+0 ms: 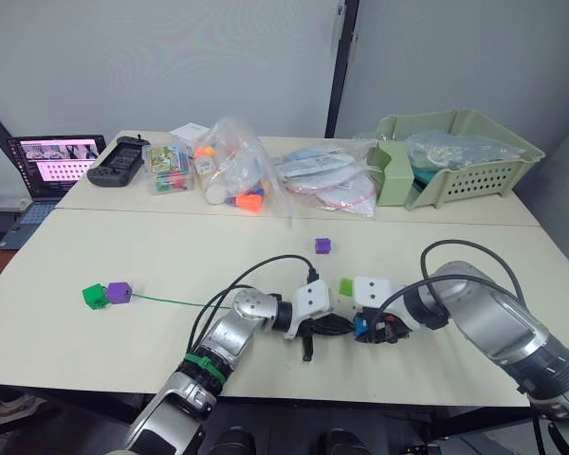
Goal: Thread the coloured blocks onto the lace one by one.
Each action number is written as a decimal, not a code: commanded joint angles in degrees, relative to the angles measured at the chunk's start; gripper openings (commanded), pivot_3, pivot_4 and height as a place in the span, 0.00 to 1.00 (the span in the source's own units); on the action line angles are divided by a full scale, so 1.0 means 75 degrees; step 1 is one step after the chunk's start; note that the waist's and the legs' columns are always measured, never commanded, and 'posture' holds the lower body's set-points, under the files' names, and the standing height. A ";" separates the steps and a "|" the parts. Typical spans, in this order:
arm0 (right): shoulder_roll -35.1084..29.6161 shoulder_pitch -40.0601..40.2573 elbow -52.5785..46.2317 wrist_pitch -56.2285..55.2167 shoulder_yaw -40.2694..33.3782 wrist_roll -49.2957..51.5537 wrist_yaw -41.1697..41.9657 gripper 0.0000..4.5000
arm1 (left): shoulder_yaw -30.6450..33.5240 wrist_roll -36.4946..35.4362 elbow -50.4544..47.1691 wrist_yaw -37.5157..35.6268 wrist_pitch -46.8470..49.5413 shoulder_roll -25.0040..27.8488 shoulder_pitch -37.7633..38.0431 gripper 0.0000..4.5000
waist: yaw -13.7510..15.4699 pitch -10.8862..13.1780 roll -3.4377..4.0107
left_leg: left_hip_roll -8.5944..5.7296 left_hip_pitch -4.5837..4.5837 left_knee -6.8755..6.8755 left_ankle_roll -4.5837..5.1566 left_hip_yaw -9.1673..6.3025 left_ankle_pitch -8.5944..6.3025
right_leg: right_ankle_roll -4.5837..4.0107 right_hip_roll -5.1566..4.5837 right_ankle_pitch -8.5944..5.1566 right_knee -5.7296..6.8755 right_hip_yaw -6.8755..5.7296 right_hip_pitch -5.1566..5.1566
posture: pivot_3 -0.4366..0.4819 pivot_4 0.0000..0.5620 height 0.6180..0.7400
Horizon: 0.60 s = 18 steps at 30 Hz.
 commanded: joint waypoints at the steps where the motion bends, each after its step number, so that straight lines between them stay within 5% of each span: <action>1: -0.0014 -0.0004 -0.0225 -0.0004 -0.0208 0.0105 -0.0038 0.31 | 0.0108 -0.0100 -0.0197 0.0065 0.0027 -0.0124 -0.0211 0.15 | 0.0001 0.0000 0.0000 | 0.0000 0.0000 0.0000 0.0000 0.0000 0.0000 | 0.0000 0.0000 0.0000 0.0000 0.0000 0.0000 | 0.48 0.27 0.94; 11: 0.0020 -0.0001 -0.0083 -0.0099 -0.0162 0.0091 -0.0089 0.31 | 0.0084 -0.0013 -0.1040 -0.0288 0.0571 0.0756 -0.0014 0.88 | -0.0017 0.0000 0.0001 | 0.0002 0.0001 -0.0002 0.0000 -0.0002 0.0000 | 0.0000 0.0002 0.0000 0.0001 0.0000 -0.0001 | 0.48 0.27 0.94; 18: 0.0070 -0.0027 -0.0063 -0.0095 -0.0169 0.0099 -0.0120 0.31 | -0.0050 -0.0025 -0.1151 -0.0308 0.0663 0.0950 0.0138 0.88 | -0.0006 0.0000 0.0000 | 0.0002 0.0000 0.0000 0.0000 -0.0002 0.0000 | 0.0000 0.0001 0.0000 0.0001 -0.0001 0.0000 | 0.48 0.27 0.94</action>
